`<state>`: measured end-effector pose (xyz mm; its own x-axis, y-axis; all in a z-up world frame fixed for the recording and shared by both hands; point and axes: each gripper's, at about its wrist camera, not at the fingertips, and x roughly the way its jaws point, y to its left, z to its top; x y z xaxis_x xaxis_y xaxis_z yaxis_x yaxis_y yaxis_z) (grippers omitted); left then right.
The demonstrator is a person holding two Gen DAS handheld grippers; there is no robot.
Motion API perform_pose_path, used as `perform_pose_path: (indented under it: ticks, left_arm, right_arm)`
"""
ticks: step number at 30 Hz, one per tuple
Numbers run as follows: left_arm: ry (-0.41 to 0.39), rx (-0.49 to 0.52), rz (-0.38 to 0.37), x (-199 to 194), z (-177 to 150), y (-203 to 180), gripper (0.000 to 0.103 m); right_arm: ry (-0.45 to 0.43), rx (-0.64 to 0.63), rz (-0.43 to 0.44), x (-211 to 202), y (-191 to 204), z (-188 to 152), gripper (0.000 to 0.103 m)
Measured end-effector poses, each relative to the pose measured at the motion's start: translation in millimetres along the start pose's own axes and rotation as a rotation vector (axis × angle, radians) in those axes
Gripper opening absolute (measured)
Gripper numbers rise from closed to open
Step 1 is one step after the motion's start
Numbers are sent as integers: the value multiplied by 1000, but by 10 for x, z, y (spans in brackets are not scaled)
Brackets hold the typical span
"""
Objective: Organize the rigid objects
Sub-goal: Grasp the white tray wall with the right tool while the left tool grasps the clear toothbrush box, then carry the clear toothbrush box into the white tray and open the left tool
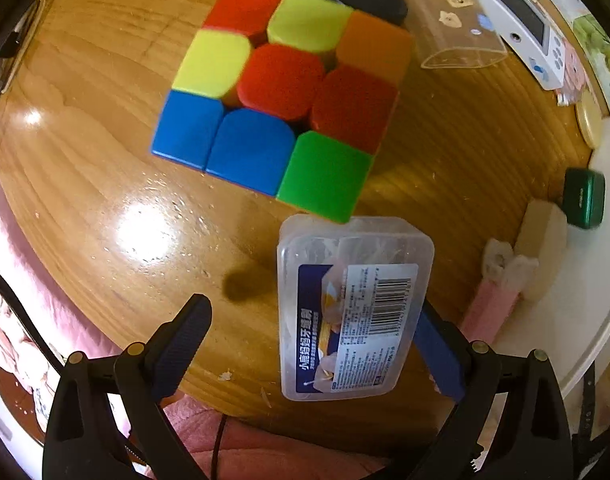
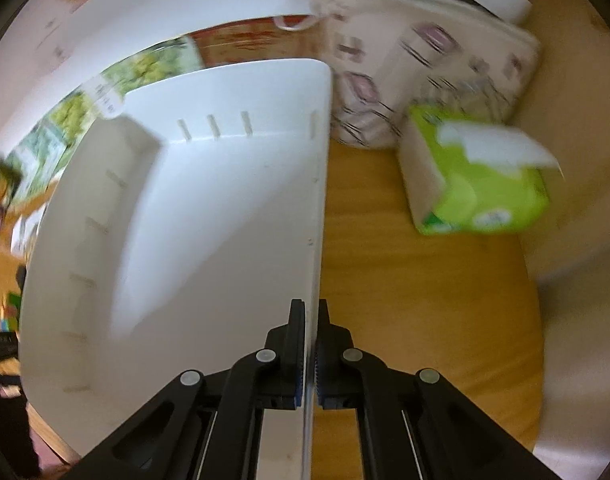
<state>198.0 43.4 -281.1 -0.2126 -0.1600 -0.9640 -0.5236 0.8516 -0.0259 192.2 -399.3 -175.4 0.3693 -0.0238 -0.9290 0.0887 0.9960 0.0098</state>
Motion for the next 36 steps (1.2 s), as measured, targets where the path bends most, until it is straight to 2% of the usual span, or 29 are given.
perform_pose_path:
  ticks: [6, 11, 14, 17, 25, 30, 36]
  left_arm:
    - [41, -9, -17, 148, 81, 135, 92]
    - [35, 0, -4, 203, 75, 135, 87]
    - [29, -18, -3, 193, 78, 202, 81]
    - [19, -42, 4, 165, 95, 298, 69]
    - [14, -54, -34, 202, 93, 423, 68]
    - [-24, -31, -50, 148, -87, 415, 68]
    - [-75, 17, -69, 45, -255, 420, 68]
  right_arm:
    - [-47, -102, -1, 72, 183, 84, 4]
    - [-75, -172, -6, 123, 302, 143, 5]
    - [-86, -198, -10, 108, 353, 133, 5]
    - [-83, -199, -14, 124, 377, 160, 5]
    - [-52, -169, 4, 130, 332, 176, 6]
    - [15, -94, 46, 134, 264, 214, 6]
    - [77, -74, 52, 86, 266, 91, 6]
